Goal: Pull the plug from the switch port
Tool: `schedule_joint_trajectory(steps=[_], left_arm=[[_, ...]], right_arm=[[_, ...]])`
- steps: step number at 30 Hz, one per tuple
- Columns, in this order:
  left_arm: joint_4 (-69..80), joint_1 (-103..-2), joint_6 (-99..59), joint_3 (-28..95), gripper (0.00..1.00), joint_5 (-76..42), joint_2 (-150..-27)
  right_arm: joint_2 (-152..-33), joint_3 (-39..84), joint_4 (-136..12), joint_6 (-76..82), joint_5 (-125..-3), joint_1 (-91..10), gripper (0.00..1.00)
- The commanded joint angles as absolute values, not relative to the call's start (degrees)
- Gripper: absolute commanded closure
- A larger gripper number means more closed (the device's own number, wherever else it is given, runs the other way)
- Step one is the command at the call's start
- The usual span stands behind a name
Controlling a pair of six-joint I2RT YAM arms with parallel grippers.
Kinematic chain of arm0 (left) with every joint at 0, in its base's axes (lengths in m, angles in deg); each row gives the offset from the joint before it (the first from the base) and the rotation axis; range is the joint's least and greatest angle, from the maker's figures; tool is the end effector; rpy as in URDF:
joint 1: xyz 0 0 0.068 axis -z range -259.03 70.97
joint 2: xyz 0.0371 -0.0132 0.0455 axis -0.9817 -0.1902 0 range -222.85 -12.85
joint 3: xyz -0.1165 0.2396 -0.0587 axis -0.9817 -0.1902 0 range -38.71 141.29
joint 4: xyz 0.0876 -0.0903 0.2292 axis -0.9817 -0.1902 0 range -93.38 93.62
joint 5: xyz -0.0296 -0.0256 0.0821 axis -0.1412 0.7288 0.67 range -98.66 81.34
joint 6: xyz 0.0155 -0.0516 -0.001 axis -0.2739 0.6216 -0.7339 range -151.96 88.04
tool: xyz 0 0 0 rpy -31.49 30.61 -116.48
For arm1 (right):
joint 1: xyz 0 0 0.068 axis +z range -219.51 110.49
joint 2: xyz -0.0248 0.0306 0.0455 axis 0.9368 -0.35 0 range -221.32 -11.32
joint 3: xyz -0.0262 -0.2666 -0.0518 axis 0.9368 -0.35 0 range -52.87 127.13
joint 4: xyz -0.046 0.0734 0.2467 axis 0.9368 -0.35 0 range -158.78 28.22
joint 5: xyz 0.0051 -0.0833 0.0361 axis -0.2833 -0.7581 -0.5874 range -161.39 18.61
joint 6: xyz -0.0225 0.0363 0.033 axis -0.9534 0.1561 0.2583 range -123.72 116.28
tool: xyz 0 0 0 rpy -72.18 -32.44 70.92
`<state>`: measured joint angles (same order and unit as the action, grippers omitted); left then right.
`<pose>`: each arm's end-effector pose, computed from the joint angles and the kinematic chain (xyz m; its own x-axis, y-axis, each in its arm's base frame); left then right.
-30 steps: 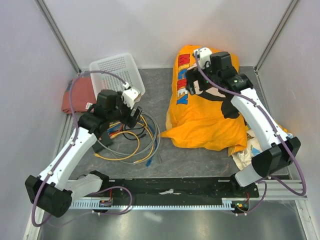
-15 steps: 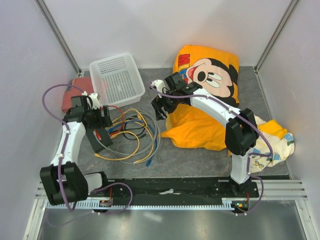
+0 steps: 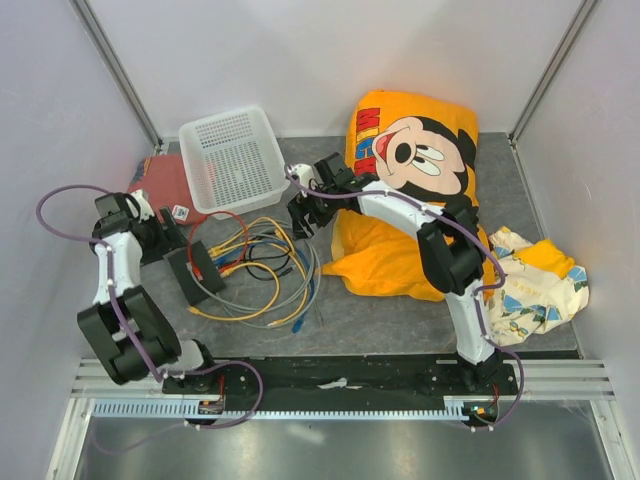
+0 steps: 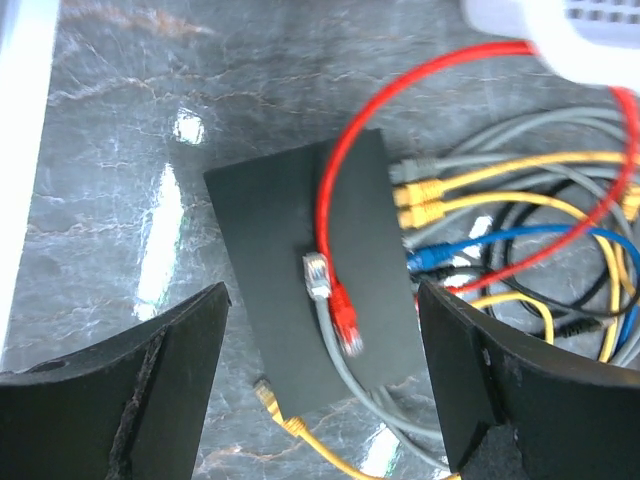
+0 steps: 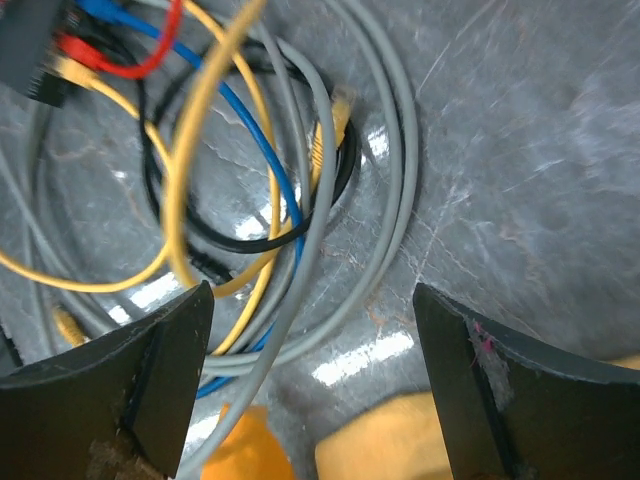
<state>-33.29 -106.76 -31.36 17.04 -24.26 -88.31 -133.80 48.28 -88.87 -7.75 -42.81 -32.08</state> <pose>0.2383 0.1145 0.2525 -0.7358 -0.3981 -0.5478 -0.3249 0.9173 -0.2302 0.3721 0.3064 0.2242 -0.5372 -0.4890 -0.6872 -0.8257 0.4711 0.3103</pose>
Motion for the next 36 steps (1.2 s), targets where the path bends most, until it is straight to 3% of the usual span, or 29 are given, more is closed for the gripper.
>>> schedule_joint_trajectory(steps=[1, 6, 12, 15, 20, 25, 30, 36], left_arm=[[-29.7, -107.95, -27.66, 20.7, 0.17, -26.24, -95.8], [-27.32, -108.04, -26.6, 22.81, 0.19, -26.94, -103.97], [-25.39, -108.12, -25.46, 25.19, 0.19, -27.03, -108.38], [-25.12, -108.39, -25.45, 25.89, 0.19, -28.61, -108.29], [-26.0, -109.0, -28.79, 25.89, 0.2, -31.95, -107.85], [-26.09, -109.0, -30.55, 27.38, 0.22, -35.19, -111.71], [-28.55, -108.57, -34.06, 30.02, 0.28, -44.25, -118.04], [-29.69, -104.09, -39.86, 27.22, 0.32, -44.52, -118.14]], right_arm=[[-135.52, 47.78, -87.44, -7.76, -41.95, -30.84, 0.13], [-128.86, 38.82, -87.36, -9.69, -43.61, -29.88, 0.18], [-119.18, 27.12, -84.9, -12.68, -47.75, -27.59, 0.15], [-117.67, 27.64, -85.51, -11.9, -49.67, -27.68, 0.07], [-114.43, 31.86, -88.15, -12.33, -46.61, -28.73, 0.02], [-115.29, 38.17, -87.89, -9.27, -41.17, -30.92, 0.02], [-120.13, 42.93, -84.02, -1.27, -41.77, -33.3, 0.02], [-122.94, 46.62, -83.14, -0.47, -44.49, -34.09, 0.02]])
